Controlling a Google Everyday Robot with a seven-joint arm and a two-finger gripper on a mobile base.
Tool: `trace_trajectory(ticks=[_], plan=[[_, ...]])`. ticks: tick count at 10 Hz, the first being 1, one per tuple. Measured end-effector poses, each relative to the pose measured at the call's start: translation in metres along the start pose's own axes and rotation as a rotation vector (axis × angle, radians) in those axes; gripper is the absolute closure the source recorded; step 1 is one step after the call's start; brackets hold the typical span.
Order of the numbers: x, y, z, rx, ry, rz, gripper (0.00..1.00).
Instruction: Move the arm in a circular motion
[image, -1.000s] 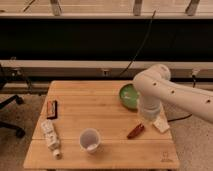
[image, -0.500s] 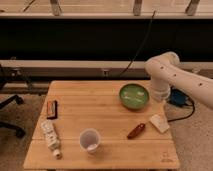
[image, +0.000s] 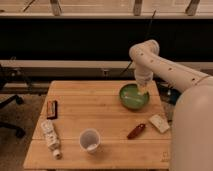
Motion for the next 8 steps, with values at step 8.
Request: trace_trajectory(ticks=[8], plan=[[-0.184,-0.051,-0.035,0.096,-0.021,-0.408,1.0]])
